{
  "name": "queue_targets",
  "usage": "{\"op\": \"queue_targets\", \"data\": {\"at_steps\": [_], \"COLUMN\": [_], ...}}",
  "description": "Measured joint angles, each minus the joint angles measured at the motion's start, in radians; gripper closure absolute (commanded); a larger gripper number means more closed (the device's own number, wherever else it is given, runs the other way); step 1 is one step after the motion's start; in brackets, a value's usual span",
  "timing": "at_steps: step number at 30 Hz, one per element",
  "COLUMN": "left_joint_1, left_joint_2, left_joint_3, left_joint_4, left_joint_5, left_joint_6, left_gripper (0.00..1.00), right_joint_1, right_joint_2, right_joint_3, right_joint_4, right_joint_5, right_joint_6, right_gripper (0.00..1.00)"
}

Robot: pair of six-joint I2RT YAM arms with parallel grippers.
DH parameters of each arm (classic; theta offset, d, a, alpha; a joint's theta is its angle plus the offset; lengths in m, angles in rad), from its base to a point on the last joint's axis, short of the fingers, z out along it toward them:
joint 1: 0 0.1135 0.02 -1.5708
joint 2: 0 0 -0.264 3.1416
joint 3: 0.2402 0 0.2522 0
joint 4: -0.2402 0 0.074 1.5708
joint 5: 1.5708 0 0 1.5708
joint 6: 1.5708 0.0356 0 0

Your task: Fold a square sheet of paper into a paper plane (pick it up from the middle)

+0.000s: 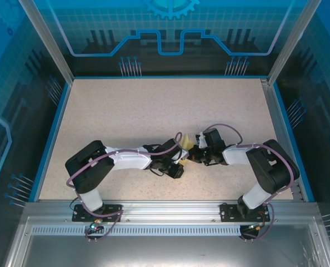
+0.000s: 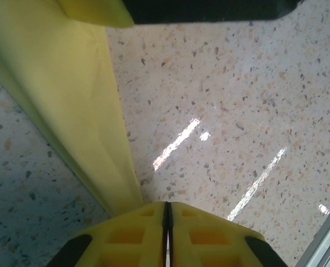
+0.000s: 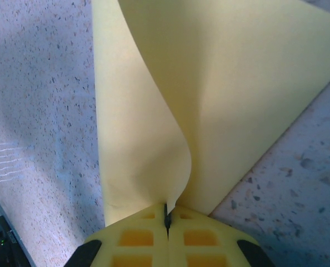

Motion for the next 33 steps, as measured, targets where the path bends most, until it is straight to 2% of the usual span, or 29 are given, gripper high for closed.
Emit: {"op": "queue_targets", "data": {"at_steps": [14,24,33], "left_joint_1": [0.012,0.017,0.093], "left_joint_2": [-0.046,-0.087,-0.190], "left_joint_3": [-0.085,-0.116,-0.095], "left_joint_4": [0.064,-0.044,0.021], "left_joint_5": [0.014,0.138,0.157], "left_joint_6": [0.002,0.002,-0.022], "left_gripper": [0.89,0.88,0.88], "right_joint_1": [-0.001,-0.001,-0.001], "right_joint_2": [0.001,0.002,0.002], "right_joint_3": [0.000,0.000,0.000], "right_joint_4": [0.000,0.000,0.002], "right_joint_5": [-0.002,-0.003,-0.003], "right_joint_6": [-0.012,-0.011,-0.011], "right_gripper": [1.00,1.00,1.00]}}
